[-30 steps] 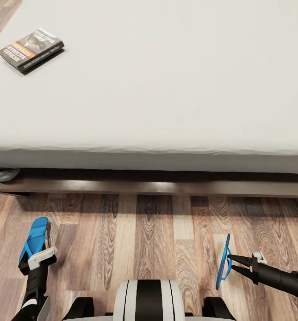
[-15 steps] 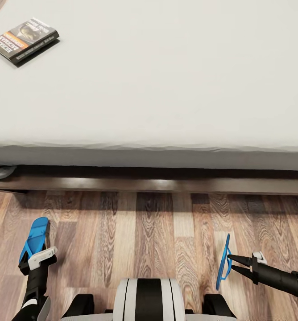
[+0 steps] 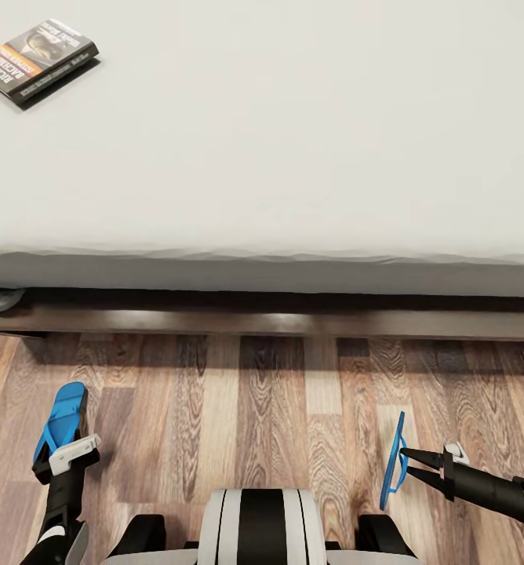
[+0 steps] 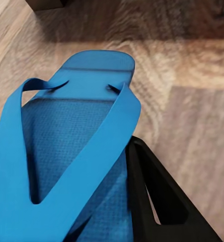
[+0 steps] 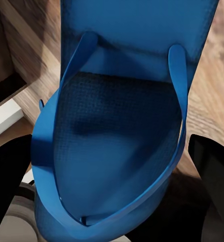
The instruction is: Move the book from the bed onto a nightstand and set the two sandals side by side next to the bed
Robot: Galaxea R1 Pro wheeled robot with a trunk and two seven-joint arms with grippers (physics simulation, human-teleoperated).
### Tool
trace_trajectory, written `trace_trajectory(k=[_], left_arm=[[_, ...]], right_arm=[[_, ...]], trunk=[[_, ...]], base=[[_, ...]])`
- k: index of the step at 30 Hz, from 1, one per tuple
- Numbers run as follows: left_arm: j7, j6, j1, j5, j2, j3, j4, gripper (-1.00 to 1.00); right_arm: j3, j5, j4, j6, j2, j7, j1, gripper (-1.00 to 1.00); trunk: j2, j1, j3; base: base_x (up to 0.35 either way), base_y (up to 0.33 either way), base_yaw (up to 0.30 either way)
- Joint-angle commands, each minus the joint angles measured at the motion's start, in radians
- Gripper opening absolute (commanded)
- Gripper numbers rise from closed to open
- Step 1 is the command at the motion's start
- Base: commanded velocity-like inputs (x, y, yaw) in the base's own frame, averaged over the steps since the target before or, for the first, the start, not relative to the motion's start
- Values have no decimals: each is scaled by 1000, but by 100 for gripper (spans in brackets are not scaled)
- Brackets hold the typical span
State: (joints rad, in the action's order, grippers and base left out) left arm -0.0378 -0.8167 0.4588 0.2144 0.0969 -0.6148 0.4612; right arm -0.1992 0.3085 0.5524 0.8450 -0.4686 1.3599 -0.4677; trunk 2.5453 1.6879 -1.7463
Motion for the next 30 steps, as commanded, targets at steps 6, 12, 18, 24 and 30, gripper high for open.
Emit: trace_trajectory(k=[6, 12, 18, 24, 30], left_arm=[[-4, -4, 1, 13, 0, -5, -1, -100], [-4, -4, 1, 13, 0, -5, -1, -100], [-4, -4, 1, 13, 0, -5, -1, -100], [-4, -4, 1, 13, 0, -6, -1, -100], [-4, -4, 1, 13, 0, -6, -1, -100]], right_arm=[[0, 3, 0, 7, 0, 1, 0, -100], [0, 3, 0, 7, 0, 2, 0, -100], [0, 3, 0, 8, 0, 2, 0, -100], [0, 3, 0, 7, 0, 1, 0, -100], [0, 3, 0, 7, 0, 1, 0, -100]], trunk=[[0, 0, 0], [1, 1, -12], [1, 1, -12], [1, 1, -12], [1, 1, -12]], base=[[0, 0, 0], [0, 0, 0], [0, 0, 0], [0, 0, 0], [0, 0, 0]])
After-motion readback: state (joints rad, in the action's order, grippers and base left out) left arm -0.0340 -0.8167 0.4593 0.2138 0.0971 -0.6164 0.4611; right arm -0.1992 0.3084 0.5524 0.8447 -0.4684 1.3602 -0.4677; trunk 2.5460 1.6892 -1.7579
